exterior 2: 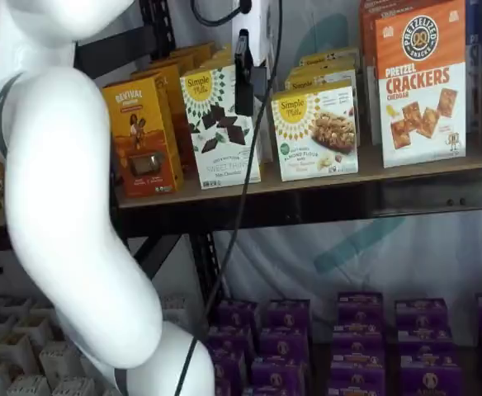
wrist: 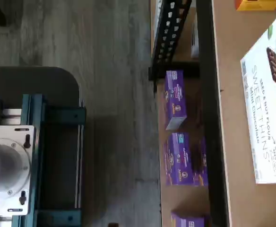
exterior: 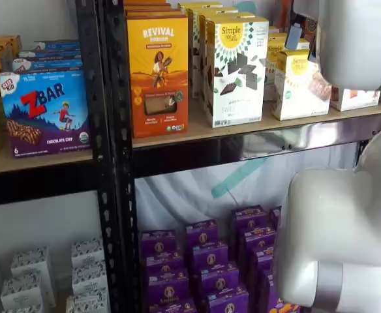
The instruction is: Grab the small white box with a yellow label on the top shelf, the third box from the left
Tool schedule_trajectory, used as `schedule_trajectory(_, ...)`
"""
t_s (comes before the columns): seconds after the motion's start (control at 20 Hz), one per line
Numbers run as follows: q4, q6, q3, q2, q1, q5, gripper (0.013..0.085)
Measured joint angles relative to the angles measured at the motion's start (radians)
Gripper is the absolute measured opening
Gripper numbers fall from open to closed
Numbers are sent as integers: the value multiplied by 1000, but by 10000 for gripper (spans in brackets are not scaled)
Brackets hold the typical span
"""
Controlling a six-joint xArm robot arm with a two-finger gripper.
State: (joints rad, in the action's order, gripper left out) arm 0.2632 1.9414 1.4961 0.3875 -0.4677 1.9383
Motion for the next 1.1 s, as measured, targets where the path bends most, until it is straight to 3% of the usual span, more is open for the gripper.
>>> schedule_trajectory(0.15,59,-10,82,-77,-19,92,850)
schedule_trajectory(0.5,107,-26,146,-135,-25,87,850)
schedule_trajectory(0.65,135,-23,110,-115,-34,8,850)
schedule_trajectory(1.1,88,28,-2,-107,-24,-224,850)
